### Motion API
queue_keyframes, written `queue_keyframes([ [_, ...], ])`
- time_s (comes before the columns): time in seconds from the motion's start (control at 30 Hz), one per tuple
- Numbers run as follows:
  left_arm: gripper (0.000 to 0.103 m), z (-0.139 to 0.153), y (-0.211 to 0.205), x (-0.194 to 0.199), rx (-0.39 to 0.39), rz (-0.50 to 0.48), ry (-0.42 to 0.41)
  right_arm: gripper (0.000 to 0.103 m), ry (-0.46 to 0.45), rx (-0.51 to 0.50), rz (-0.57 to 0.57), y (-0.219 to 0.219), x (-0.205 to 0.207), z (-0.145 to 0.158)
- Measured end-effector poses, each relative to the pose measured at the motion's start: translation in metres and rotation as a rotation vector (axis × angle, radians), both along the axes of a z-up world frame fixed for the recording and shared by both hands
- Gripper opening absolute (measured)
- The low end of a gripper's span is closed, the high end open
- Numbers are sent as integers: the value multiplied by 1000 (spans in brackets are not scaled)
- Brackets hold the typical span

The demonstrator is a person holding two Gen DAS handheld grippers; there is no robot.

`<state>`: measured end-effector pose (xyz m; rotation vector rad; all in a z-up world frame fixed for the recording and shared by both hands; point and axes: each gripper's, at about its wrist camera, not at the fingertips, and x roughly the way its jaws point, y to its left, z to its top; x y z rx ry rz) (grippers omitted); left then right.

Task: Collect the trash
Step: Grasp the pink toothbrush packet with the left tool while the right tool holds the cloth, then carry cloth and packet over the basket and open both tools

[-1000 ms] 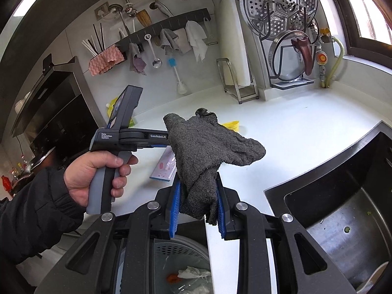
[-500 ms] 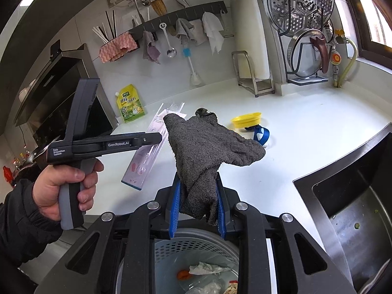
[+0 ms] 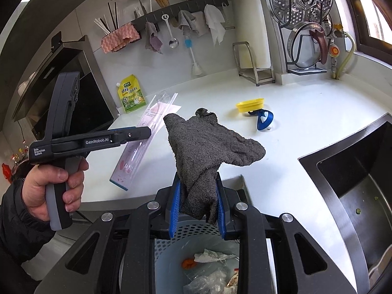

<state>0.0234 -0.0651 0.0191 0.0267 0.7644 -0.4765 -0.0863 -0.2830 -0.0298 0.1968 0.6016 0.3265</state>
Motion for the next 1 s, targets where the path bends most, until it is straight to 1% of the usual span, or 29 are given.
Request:
queue_keyframes([
  [0.07,44,-1,2,-6,-19,-18,21,24,7,4,2,2,-9,-2],
  [0.2,44,-6,2,-25,-15,-43,30,24,21,-29,-15,7,-28,-7],
  [0.33,44,-10,4,-43,-15,-72,48,24,46,-39,-14,11,-47,-14],
  [0.43,44,-9,6,-57,-5,-83,40,24,70,-27,-4,12,-60,-19],
  [0.6,44,-9,6,-78,20,-103,33,24,105,-51,1,17,-81,-30],
  [0.67,44,-11,4,-84,33,-106,28,24,123,-48,16,22,-87,-36],
  [0.8,45,-15,1,-92,27,-119,39,24,158,-72,37,33,-93,-49],
  [1.0,45,-22,-2,-99,29,-136,58,24,188,-90,48,42,-101,-60],
])
